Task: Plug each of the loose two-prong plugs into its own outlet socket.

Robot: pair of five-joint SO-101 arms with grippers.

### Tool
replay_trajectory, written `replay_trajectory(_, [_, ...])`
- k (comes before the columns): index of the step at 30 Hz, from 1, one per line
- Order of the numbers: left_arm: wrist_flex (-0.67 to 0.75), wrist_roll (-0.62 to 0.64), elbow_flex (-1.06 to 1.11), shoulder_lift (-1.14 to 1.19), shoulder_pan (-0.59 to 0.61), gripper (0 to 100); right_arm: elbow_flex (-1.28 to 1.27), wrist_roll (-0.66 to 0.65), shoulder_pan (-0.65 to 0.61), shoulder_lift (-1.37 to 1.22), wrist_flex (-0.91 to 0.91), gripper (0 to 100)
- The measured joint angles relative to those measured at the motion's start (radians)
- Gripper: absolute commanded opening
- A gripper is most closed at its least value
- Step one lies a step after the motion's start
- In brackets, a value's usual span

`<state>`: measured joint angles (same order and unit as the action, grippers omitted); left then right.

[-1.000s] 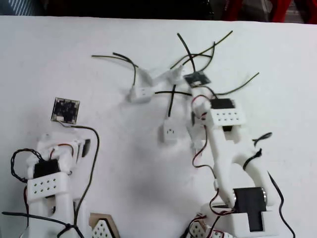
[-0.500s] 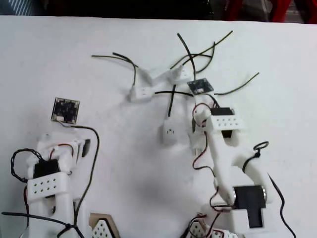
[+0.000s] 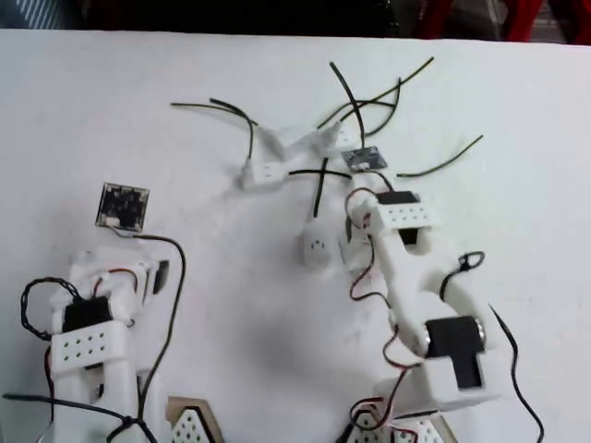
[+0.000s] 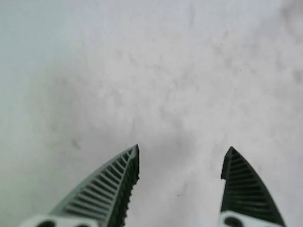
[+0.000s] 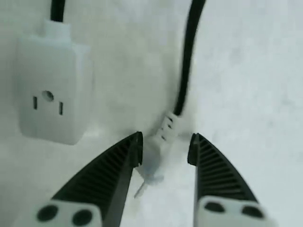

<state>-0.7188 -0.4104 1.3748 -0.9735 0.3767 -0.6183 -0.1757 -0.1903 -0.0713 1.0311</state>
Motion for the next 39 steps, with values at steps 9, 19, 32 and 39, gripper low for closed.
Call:
replay_trajectory(9, [0.0, 0.0, 0.0, 0.0, 0.0, 28, 0.002, 0.0, -0.015, -0.002, 0.034, 2.7])
replay_trajectory(19, [0.006, 0.0, 0.011, 0.0, 0.0, 28, 0.081, -0.002, -0.023, -0.006, 0.144, 18.3])
replay_trajectory(32, [0.006, 0.0, 0.011, 0.0, -0.002, 28, 0.221, -0.002, -0.023, -0.006, 0.348, 15.6])
replay_trajectory(39, [0.006, 0.0, 0.011, 0.0, -0.002, 28, 0.192, -0.002, -0.091, -0.012, 0.347, 15.6])
